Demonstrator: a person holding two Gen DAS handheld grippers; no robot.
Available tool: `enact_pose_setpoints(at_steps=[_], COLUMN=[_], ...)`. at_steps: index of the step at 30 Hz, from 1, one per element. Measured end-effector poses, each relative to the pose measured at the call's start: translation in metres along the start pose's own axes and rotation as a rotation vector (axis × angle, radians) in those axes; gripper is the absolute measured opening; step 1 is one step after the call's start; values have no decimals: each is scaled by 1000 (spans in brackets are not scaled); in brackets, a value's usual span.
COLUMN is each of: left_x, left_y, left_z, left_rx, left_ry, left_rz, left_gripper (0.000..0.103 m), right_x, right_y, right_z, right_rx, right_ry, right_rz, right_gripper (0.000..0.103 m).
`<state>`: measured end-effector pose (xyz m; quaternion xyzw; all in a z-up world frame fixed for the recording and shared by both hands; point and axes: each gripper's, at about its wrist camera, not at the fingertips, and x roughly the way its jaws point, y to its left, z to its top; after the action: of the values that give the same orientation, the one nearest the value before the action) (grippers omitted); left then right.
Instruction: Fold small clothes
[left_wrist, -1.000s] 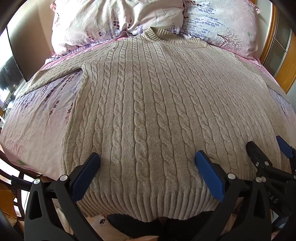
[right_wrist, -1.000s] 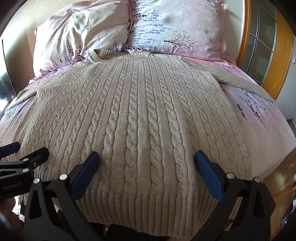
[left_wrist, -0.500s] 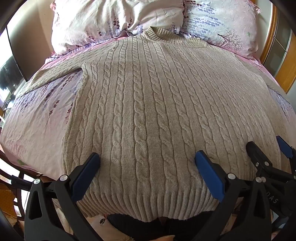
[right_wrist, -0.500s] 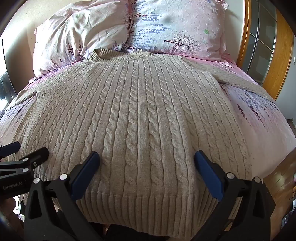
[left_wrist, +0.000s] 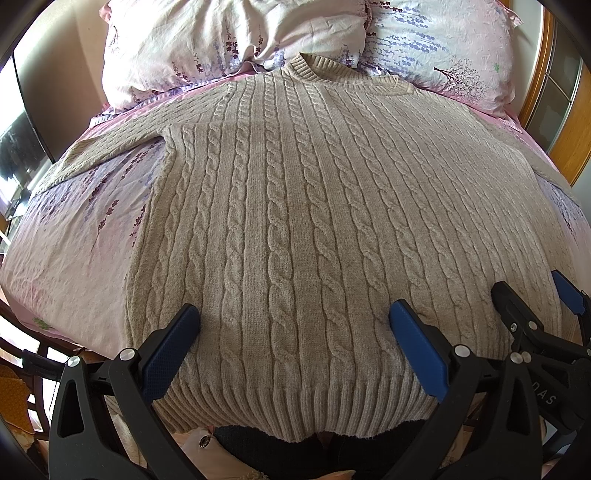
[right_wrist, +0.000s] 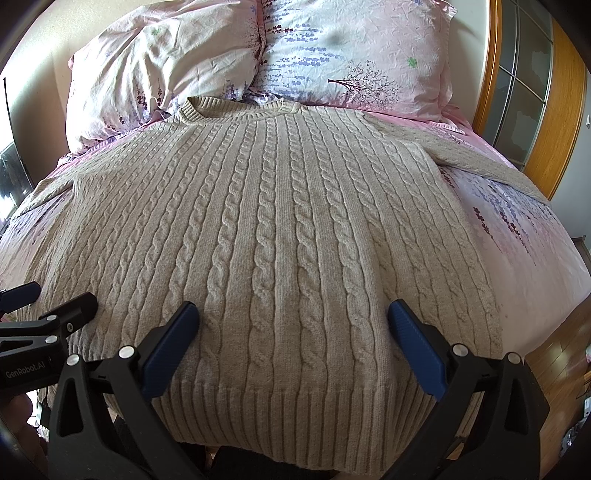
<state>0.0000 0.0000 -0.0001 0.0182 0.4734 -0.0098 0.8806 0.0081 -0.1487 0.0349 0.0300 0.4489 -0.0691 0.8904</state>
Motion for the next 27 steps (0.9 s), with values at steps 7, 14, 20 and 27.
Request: enact_pose_setpoints(at_steps=[7,14,20,27], left_x=[0,0,0,0], left_y=[0,0,0,0], left_z=[0,0,0,0], left_rx=[0,0,0,0], left_ry=[0,0,0,0], left_rz=[0,0,0,0], left_gripper=[102,102,102,102], right_x=[0,0,0,0], right_y=[0,0,-1,3], right_z=[0,0,0,-3], right_rx=[0,0,0,-1], right_ry=[0,1,1,1], right_rz=[0,0,0,0], right_gripper=[101,101,101,101])
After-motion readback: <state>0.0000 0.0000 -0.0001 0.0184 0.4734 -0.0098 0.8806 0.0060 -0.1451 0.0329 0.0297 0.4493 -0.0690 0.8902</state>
